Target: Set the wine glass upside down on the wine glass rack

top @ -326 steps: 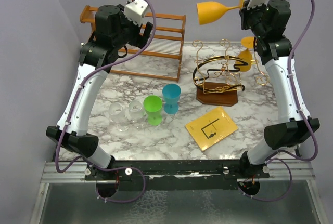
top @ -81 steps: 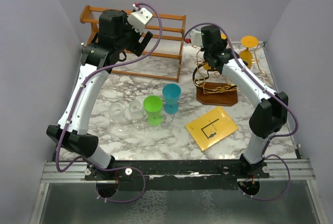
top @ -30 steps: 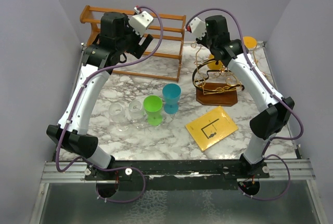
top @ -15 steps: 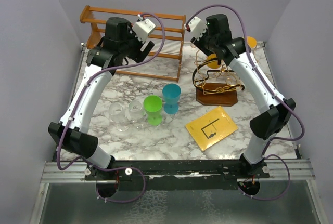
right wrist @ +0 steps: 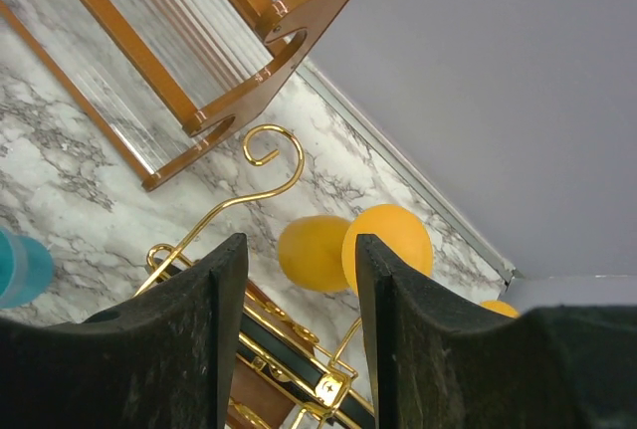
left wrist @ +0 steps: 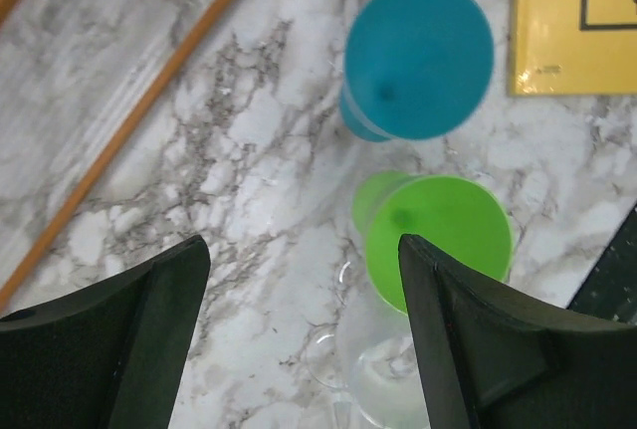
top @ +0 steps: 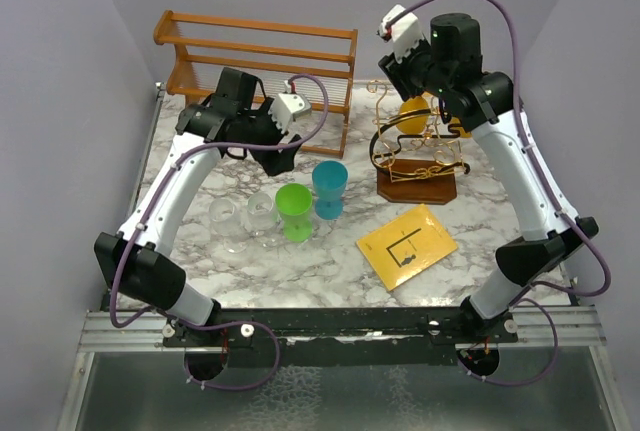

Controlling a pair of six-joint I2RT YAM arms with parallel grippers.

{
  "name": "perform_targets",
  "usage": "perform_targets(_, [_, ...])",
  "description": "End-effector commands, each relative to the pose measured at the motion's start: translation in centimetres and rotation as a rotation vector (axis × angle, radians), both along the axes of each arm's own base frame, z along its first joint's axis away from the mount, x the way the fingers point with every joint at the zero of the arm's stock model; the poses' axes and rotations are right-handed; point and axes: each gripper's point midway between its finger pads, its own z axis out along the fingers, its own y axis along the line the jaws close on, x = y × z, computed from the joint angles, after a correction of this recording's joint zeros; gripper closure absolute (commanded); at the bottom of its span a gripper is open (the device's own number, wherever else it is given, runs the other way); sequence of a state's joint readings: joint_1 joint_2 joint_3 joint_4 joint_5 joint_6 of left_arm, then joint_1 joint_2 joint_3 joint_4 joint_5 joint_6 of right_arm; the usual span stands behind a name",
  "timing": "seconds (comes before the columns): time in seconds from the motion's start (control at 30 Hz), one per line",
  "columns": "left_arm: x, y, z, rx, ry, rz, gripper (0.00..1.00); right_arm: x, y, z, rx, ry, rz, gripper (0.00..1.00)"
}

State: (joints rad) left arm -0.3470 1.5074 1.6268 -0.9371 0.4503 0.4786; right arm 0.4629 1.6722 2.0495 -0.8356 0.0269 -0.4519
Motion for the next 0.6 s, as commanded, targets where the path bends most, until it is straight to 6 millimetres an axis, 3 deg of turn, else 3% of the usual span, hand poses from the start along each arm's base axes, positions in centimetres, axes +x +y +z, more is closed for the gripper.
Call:
perform_targets(0.0, [-5.2, -1.2, -1.2, -0.025, 0.116, -0.179, 0.22, -1.4, -0.3, 1.2, 0.059, 0.012, 0.022, 0.52])
perform_targets(0.17, [-5.8, -0.9, -4.0, 0.088, 0.167, -0.195, 0.29, -2.1, -1.0, 1.8, 0.085, 0.011, 0.028, 0.48])
perform_targets(0.33, [-6.0, -1.2, -6.5, 0.170, 0.225, -0.211, 0.44, -2.4, -1.9, 1.7, 0.096, 0.014, 0.024, 0.46])
perform_targets(0.57, [-5.5, -1.7, -8.2, 0.219, 0.235, -0.221, 0.53, -2.6, -2.7, 1.2, 0.094, 0.021, 0.022, 0.46])
